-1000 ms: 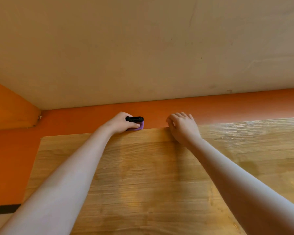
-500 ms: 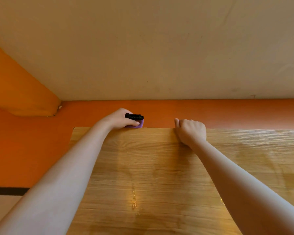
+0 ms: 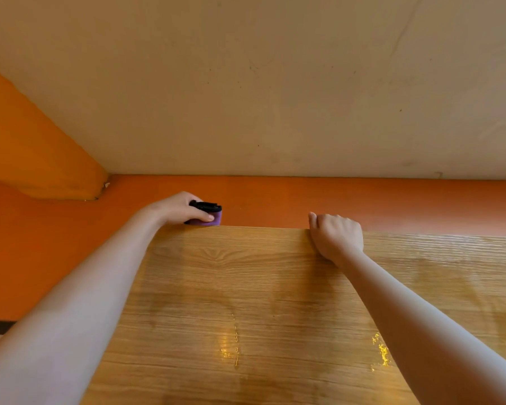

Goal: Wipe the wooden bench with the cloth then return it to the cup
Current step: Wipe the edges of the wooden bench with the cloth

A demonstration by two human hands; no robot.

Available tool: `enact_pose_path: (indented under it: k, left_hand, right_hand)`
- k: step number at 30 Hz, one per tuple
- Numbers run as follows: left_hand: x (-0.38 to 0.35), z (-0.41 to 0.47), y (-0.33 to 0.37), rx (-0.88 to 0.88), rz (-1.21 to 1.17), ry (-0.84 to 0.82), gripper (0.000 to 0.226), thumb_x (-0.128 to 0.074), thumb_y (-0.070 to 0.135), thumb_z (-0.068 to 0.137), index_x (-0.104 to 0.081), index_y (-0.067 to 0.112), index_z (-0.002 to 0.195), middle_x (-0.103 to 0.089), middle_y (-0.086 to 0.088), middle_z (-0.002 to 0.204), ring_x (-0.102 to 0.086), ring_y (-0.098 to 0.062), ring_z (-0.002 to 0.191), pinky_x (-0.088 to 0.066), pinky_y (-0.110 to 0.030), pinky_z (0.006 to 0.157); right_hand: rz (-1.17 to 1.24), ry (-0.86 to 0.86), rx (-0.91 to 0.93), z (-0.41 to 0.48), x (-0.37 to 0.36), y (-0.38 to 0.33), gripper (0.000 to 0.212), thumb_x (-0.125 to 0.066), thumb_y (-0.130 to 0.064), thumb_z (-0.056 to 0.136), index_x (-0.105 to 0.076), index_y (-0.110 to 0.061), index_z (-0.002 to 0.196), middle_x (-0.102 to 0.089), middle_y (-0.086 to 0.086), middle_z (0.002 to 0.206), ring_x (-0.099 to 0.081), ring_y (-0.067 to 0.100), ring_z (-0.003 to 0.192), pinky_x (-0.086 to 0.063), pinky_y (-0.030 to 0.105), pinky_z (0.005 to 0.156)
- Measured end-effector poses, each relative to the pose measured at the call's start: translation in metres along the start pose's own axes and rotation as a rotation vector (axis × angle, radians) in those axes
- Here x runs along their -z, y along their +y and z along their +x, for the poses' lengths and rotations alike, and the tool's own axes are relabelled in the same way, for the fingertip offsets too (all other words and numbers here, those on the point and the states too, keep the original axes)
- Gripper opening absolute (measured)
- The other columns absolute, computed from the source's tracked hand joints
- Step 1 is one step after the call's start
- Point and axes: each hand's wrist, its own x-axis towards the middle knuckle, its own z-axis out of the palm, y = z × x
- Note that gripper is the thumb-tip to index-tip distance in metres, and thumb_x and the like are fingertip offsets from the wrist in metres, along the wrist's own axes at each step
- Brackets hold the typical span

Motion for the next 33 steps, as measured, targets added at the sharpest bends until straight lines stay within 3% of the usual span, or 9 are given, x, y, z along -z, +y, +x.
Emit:
enact_pose_path:
  k: [6, 10, 13, 16, 20, 24, 28, 30, 33]
  left_hand:
    - [-0.012, 0.003, 0.011, -0.032, -0.063, 0.01, 0.029, -0.069, 0.025, 0.086, -0.071, 0.005, 0.107, -0.068, -0.009, 0.094, -0.056, -0.017, 0.084, -0.036, -0.029, 0.073]
    - [-0.006, -0.005, 0.002, -0.033, -0.033, 0.038, 0.026, -0.07, 0.025, 0.086, -0.071, 0.001, 0.097, -0.062, -0.003, 0.079, -0.052, -0.016, 0.074, -0.034, -0.029, 0.066]
    - [0.016, -0.019, -0.021, -0.014, 0.007, 0.1, 0.008, -0.07, 0.021, 0.086, -0.071, 0.014, 0.083, -0.062, 0.002, 0.076, -0.053, -0.015, 0.073, -0.034, -0.029, 0.062]
    - [0.039, -0.033, -0.044, 0.012, -0.013, 0.168, 0.016, -0.07, 0.016, 0.086, -0.067, 0.021, 0.071, -0.059, 0.003, 0.071, -0.052, -0.014, 0.072, -0.032, -0.029, 0.061]
    - [0.045, -0.037, -0.056, 0.04, -0.015, 0.207, 0.015, -0.07, 0.014, 0.086, -0.067, 0.021, 0.073, -0.061, 0.002, 0.074, -0.052, -0.014, 0.073, -0.034, -0.029, 0.062]
    - [0.049, -0.042, -0.066, 0.068, -0.021, 0.288, 0.009, -0.07, 0.011, 0.085, -0.069, 0.008, 0.077, -0.059, -0.004, 0.072, -0.051, -0.019, 0.073, -0.032, -0.029, 0.06]
    - [0.049, -0.053, -0.059, 0.084, 0.053, 0.347, 0.025, -0.071, 0.008, 0.084, -0.06, 0.01, 0.062, -0.054, -0.003, 0.056, -0.048, -0.022, 0.062, -0.03, -0.027, 0.054]
    - [0.054, -0.062, -0.054, 0.087, 0.059, 0.427, 0.03, -0.071, 0.009, 0.081, -0.055, 0.012, 0.056, -0.052, 0.002, 0.047, -0.049, -0.024, 0.057, -0.03, -0.026, 0.053]
    - [0.05, -0.084, -0.044, 0.049, -0.158, 0.565, 0.022, -0.07, 0.014, 0.084, -0.059, 0.007, 0.066, -0.054, -0.004, 0.058, -0.05, -0.023, 0.06, -0.033, -0.027, 0.055]
  right_hand:
    - [0.013, 0.001, -0.021, 0.001, 0.003, -0.001, 0.055, -0.021, -0.039, 0.101, -0.044, -0.016, 0.056, -0.051, 0.003, 0.059, -0.05, 0.027, 0.059, -0.034, 0.03, 0.055]
    - [0.009, 0.001, -0.026, -0.002, 0.003, -0.002, 0.054, -0.022, -0.038, 0.101, -0.048, -0.015, 0.059, -0.051, 0.004, 0.06, -0.048, 0.028, 0.059, -0.034, 0.03, 0.055]
    - [0.001, -0.006, -0.037, -0.002, 0.003, -0.002, 0.053, -0.021, -0.039, 0.101, -0.049, -0.015, 0.063, -0.05, 0.004, 0.061, -0.048, 0.028, 0.06, -0.035, 0.031, 0.056]
    - [-0.005, -0.004, -0.031, -0.001, 0.003, -0.003, 0.053, -0.021, -0.039, 0.101, -0.05, -0.016, 0.063, -0.052, 0.004, 0.063, -0.049, 0.027, 0.06, -0.035, 0.031, 0.057]
    - [-0.004, -0.017, -0.037, -0.003, 0.003, -0.003, 0.053, -0.02, -0.04, 0.101, -0.052, -0.016, 0.065, -0.052, 0.004, 0.064, -0.049, 0.027, 0.061, -0.036, 0.031, 0.057]
    - [0.007, -0.038, -0.041, -0.003, 0.005, -0.004, 0.055, -0.02, -0.04, 0.101, -0.05, -0.015, 0.062, -0.05, 0.002, 0.06, -0.05, 0.027, 0.06, -0.036, 0.03, 0.056]
    - [0.032, -0.062, -0.052, -0.005, 0.008, -0.006, 0.055, -0.019, -0.039, 0.102, -0.047, -0.015, 0.061, -0.051, 0.002, 0.059, -0.053, 0.027, 0.06, -0.036, 0.03, 0.055]
    - [0.065, -0.08, -0.052, -0.006, 0.01, -0.004, 0.053, -0.021, -0.037, 0.102, -0.05, -0.014, 0.064, -0.06, 0.006, 0.069, -0.057, 0.028, 0.068, -0.04, 0.032, 0.061]
    - [0.117, 0.047, 0.03, -0.008, 0.013, -0.005, 0.03, -0.035, -0.024, 0.099, -0.062, -0.012, 0.093, -0.064, 0.009, 0.103, -0.055, 0.028, 0.101, -0.038, 0.039, 0.089]
